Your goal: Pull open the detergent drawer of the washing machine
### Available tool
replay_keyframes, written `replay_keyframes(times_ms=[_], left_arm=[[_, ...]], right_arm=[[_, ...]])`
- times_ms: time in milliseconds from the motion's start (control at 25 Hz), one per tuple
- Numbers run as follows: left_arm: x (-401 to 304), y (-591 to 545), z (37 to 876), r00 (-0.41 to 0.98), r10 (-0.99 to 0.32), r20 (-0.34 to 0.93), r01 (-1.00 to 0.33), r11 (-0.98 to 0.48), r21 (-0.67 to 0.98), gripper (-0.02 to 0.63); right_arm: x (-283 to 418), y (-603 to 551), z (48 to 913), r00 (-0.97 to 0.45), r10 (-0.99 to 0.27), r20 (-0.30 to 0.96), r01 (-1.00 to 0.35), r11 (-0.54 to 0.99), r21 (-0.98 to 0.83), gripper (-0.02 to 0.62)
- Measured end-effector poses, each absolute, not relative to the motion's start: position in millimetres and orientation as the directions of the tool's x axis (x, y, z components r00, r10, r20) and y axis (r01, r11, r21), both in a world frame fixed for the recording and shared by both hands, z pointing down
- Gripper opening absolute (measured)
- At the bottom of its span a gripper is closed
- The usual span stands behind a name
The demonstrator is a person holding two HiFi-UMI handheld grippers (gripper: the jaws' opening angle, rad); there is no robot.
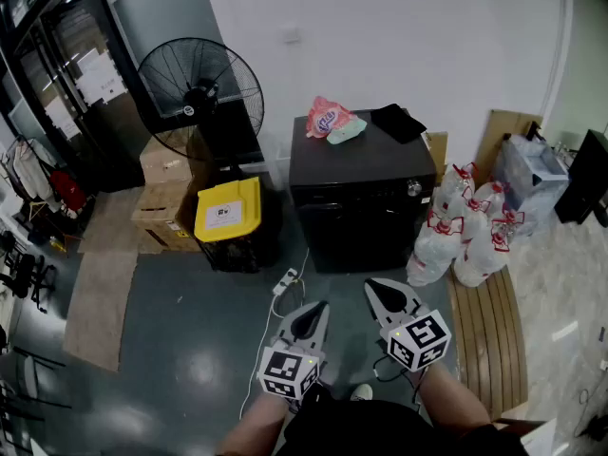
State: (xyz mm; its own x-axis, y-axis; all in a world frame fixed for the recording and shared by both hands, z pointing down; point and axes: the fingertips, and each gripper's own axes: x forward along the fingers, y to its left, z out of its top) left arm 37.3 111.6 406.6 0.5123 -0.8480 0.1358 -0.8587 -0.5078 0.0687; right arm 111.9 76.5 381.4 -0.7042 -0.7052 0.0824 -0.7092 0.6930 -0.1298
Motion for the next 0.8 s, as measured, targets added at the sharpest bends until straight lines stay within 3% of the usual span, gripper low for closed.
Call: replay_keyframes(times_ms=[520,560,640,800], left_arm=[[12.5,95.1,403.0,0.515,-0.851,0.105,-0.857,-0.511,0.061,0.013],[10.1,92.5,402.3,0.515,-0.851,0.101,-0.857,-0.511,0.061,0.030],[5.0,86.5,402.2,0.516,-0.851,0.096,-0.856,-0.513,0.061,0.123],[-6.7,73.6,403.3,0.526,-0.846,0.092,-0.851,-0.521,0.070,0.168]], right_arm=[[96.2,54.9,383.0,-0.676,-0.734,0.061,-0.732,0.659,-0.173,0.008],[94.4,52.6,382.6,-0.676,-0.734,0.056,-0.730,0.659,-0.179,0.009],[89.1,47.2,382.8,-0.680,-0.732,0.048,-0.725,0.661,-0.192,0.082],[77.6,32.2,383.6,-0.679,-0.733,0.046,-0.721,0.654,-0.229,0.119]])
